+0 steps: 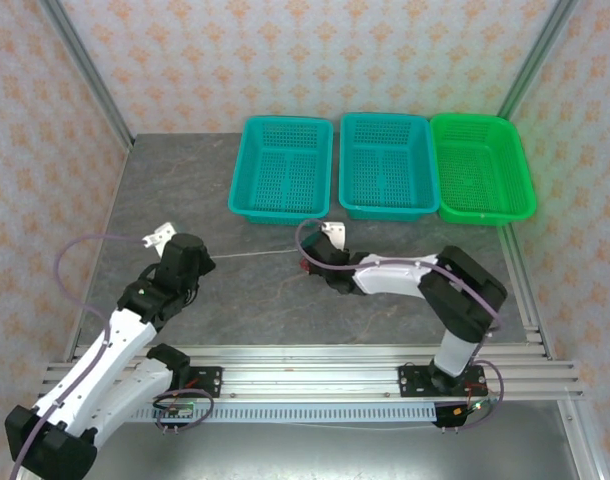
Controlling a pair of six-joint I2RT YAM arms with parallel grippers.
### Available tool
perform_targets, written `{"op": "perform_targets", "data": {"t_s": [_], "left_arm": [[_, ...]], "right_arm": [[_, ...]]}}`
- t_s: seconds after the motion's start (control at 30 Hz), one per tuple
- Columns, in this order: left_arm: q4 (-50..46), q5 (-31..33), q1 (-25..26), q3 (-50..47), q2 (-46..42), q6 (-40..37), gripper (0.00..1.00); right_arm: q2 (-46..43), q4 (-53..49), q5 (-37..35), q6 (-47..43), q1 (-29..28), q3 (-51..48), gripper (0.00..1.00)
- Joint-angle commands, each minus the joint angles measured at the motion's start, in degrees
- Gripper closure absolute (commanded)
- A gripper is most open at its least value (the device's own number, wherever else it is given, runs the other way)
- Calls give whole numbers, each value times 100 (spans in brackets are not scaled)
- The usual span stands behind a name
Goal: Untangle the cables
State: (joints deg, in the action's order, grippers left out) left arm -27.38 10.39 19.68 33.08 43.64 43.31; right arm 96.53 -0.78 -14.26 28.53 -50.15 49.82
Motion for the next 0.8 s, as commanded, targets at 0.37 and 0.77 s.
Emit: {"op": "perform_targets", "data": {"t_s": [0.37,0.77], "left_arm": [[2309,-2401,749,-1372,-96,-1507,80],[2630,-2483,2748,-1,580,-3109,53]], "right_arm": [[-2118,492,1118,-2313,111,-562,100],[-2842,153,1044,-2446,111,-561,100]]}}
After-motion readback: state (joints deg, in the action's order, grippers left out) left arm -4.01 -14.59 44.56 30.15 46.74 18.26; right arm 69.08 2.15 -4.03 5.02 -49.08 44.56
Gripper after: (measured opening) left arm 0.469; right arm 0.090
